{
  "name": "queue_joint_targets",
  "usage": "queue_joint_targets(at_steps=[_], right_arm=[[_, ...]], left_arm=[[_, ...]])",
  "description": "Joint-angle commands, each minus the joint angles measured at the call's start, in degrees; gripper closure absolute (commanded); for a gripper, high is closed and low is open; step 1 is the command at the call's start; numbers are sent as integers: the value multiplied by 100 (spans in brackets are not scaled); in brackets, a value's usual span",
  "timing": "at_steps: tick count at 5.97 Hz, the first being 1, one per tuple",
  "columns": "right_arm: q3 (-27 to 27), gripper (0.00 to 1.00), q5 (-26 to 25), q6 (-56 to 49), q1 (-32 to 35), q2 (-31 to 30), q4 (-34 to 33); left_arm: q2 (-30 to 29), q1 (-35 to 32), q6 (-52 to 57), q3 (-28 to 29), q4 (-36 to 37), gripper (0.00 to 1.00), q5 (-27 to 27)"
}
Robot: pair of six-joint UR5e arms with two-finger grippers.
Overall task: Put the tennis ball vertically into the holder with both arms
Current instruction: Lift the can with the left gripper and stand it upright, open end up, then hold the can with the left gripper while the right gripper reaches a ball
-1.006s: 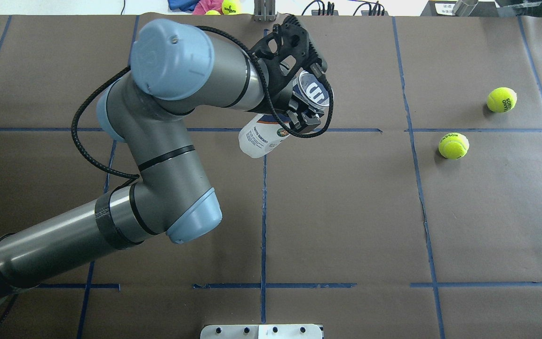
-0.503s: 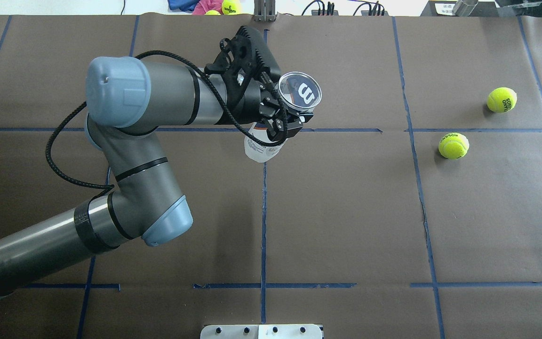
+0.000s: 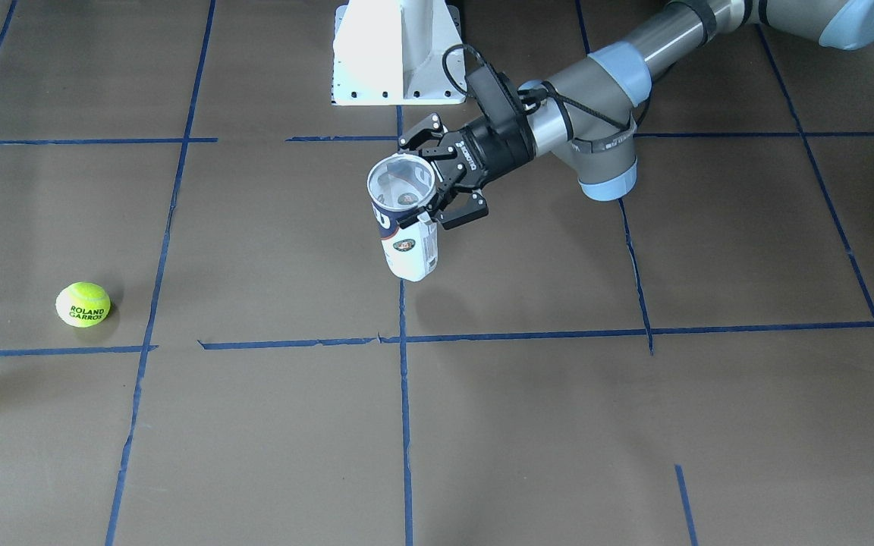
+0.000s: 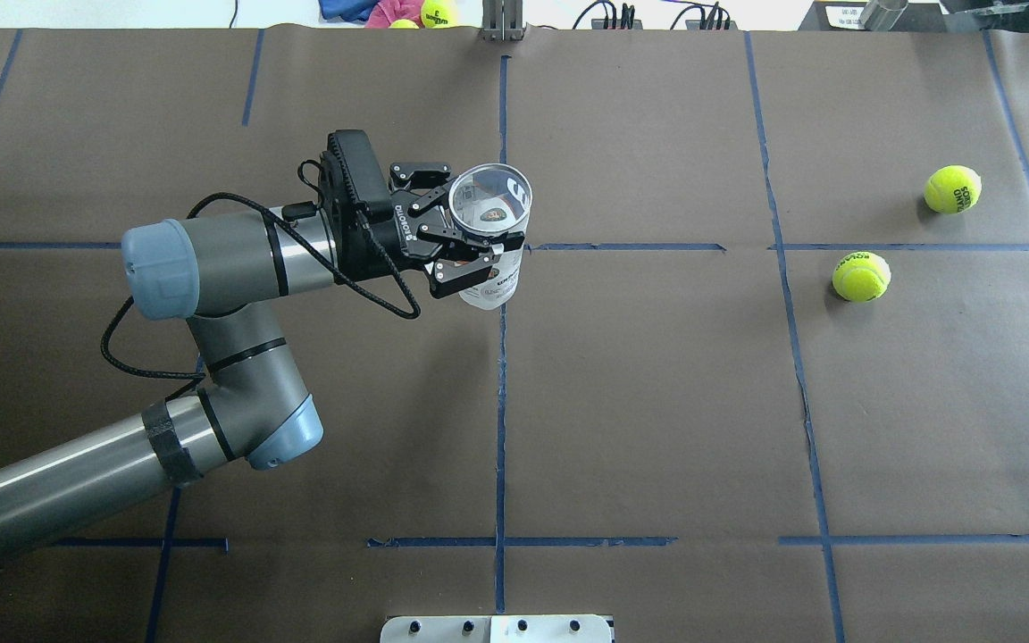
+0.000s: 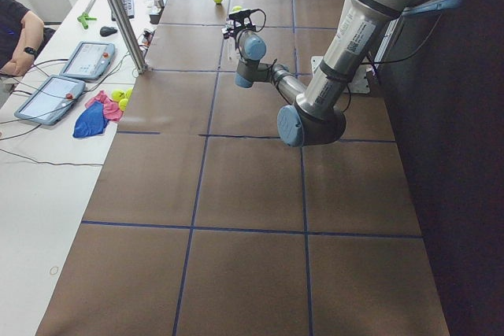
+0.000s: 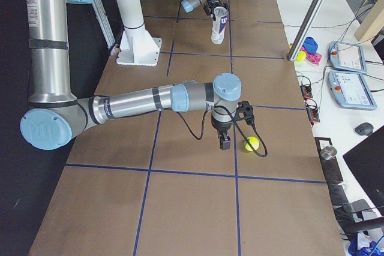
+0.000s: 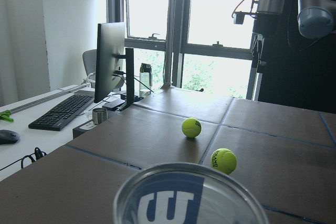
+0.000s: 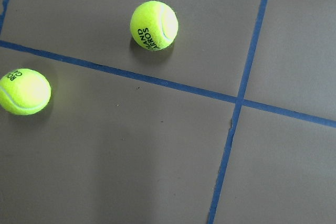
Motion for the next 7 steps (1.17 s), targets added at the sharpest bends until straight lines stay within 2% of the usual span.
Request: queue_joint_targets(at_steps=[1, 2, 3, 4, 7], right_arm=[[4, 0, 0, 5, -3, 0, 0], [4, 0, 0, 5, -3, 0, 0], [-4, 0, 0, 5, -3, 0, 0], [4, 0, 0, 5, -3, 0, 0], [4, 0, 0, 5, -3, 0, 0]], left_arm=[[81, 308, 7, 258, -324, 28, 316], [90, 388, 8, 302, -394, 27, 404], [134, 554, 8, 616, -873, 27, 640], [125, 617, 8, 732, -983, 25, 764], [117, 618, 16, 725, -975, 10, 888]])
